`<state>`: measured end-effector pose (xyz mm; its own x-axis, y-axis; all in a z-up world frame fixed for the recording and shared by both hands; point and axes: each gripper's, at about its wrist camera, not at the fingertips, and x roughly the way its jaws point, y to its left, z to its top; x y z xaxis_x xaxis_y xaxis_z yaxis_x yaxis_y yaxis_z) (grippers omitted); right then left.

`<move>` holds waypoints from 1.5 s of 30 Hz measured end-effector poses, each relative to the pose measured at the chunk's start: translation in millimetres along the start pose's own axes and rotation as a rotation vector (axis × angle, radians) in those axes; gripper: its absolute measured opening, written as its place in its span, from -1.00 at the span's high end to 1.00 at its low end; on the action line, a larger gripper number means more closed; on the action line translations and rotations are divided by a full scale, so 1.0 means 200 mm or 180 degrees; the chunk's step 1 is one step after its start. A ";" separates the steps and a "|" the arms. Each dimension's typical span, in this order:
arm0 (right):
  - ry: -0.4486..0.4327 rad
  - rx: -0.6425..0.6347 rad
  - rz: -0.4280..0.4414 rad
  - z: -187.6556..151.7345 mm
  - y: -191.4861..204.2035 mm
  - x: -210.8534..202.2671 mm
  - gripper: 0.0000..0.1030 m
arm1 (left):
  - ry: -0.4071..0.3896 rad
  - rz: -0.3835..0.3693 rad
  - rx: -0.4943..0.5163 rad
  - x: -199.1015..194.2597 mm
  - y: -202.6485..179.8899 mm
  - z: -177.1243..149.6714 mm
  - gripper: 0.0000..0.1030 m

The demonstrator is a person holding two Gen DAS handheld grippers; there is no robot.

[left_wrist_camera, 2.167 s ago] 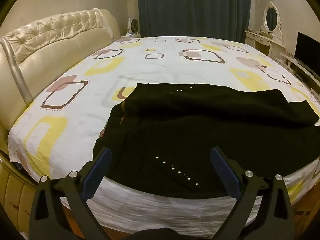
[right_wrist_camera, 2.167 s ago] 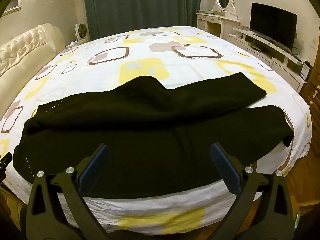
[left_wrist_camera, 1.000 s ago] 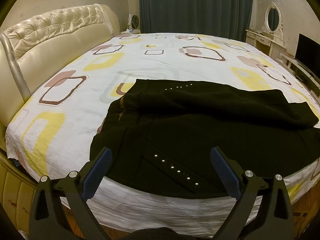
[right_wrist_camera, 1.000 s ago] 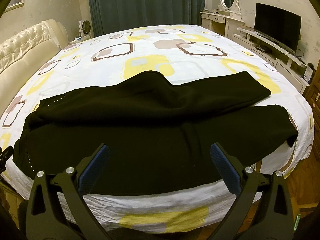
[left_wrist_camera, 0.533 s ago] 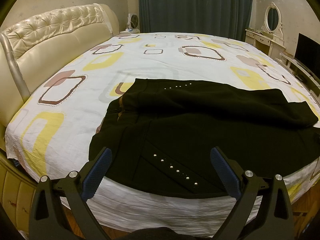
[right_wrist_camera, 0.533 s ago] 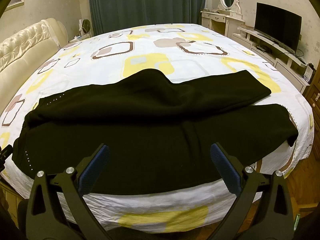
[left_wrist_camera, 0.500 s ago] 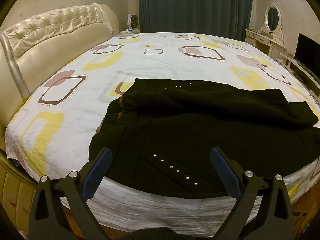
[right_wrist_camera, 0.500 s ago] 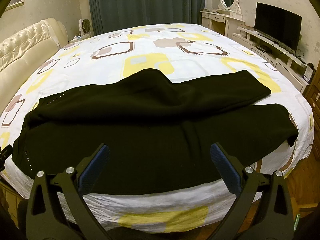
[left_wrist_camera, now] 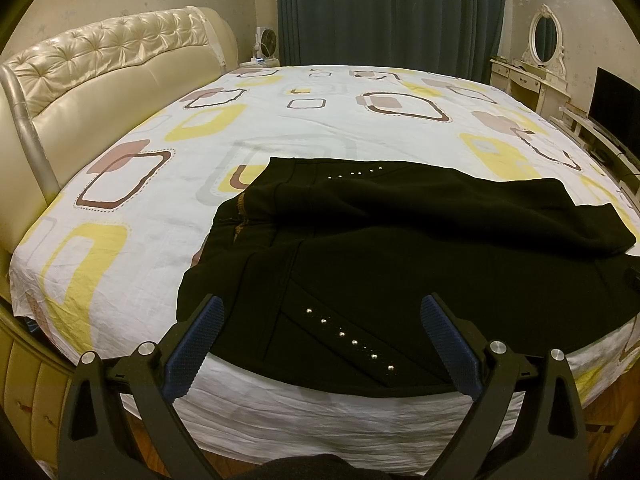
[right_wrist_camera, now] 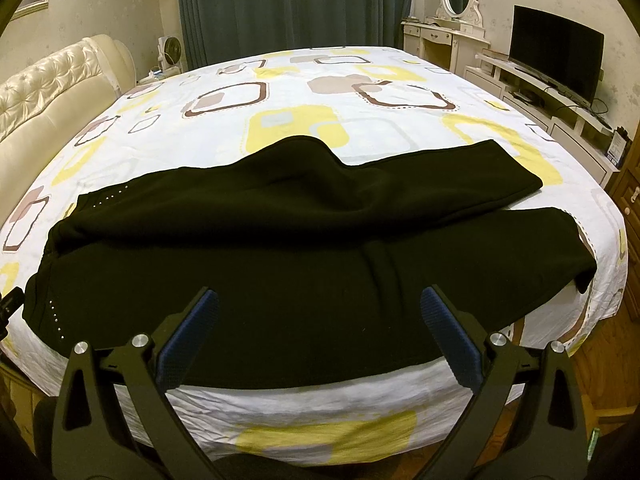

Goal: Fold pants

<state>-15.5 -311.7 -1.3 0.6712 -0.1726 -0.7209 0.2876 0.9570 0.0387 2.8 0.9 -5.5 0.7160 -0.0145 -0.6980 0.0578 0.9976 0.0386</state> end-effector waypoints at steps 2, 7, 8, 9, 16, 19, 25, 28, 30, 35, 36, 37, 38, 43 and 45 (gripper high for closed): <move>-0.0003 0.0002 -0.0002 -0.01 0.00 0.00 -0.96 | -0.0002 0.0004 0.0002 0.00 0.00 0.00 -0.91; 0.0010 0.0002 0.0000 -0.02 -0.01 0.00 -0.96 | 0.0001 -0.0007 0.0001 0.00 -0.01 0.00 -0.91; 0.0016 0.0003 0.0001 -0.03 -0.01 0.01 -0.96 | 0.0004 -0.0007 0.0001 0.00 -0.01 0.00 -0.91; 0.0019 0.0005 0.0001 -0.03 -0.02 0.01 -0.96 | 0.0003 -0.0007 -0.0003 0.00 -0.01 0.00 -0.91; 0.0025 0.0008 0.0003 -0.04 -0.02 0.01 -0.96 | 0.0003 -0.0010 -0.0005 0.00 -0.01 0.00 -0.91; 0.0027 0.0007 0.0005 -0.03 -0.02 0.02 -0.96 | 0.0005 -0.0010 -0.0004 0.01 -0.02 0.00 -0.91; 0.0066 0.0077 0.0150 -0.03 -0.06 0.02 -0.96 | 0.0019 -0.0020 -0.0008 0.01 -0.02 0.00 -0.91; 0.0129 0.0364 0.0554 0.01 -0.18 0.02 -0.96 | 0.0021 -0.0028 -0.0008 0.01 -0.02 0.00 -0.91; 0.0081 0.0773 0.0895 0.03 -0.35 0.00 -0.96 | 0.0027 -0.0039 -0.0012 0.01 -0.03 0.00 -0.91; -0.0198 0.1810 0.1149 0.03 -0.99 -0.09 -0.96 | 0.0066 -0.0044 -0.0046 0.02 -0.01 0.00 -0.91; -0.0286 0.2082 0.1203 0.00 -1.14 -0.10 -0.96 | 0.0068 -0.0036 -0.0049 0.02 -0.01 0.00 -0.91; -0.0384 0.2464 0.1271 -0.06 -1.33 -0.11 -0.96 | 0.0071 -0.0033 -0.0050 0.02 -0.01 0.00 -0.91; -0.0412 0.2766 0.1339 -0.11 -1.45 -0.11 -0.96 | 0.0074 -0.0029 -0.0048 0.03 -0.01 0.00 -0.91; -0.0417 0.3760 0.1610 -0.38 -1.87 0.02 -0.96 | 0.0119 0.0026 -0.0041 0.06 -0.02 -0.02 -0.91; -0.0340 0.3790 0.1649 -0.39 -1.91 0.08 -0.96 | 0.0168 0.0084 -0.0045 0.09 -0.03 -0.03 -0.91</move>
<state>-167.6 -661.4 -81.8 0.9209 0.0817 -0.3811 0.3688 0.1338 0.9198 11.9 -5.5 -22.4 0.6793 0.0152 -0.7337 0.0293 0.9984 0.0478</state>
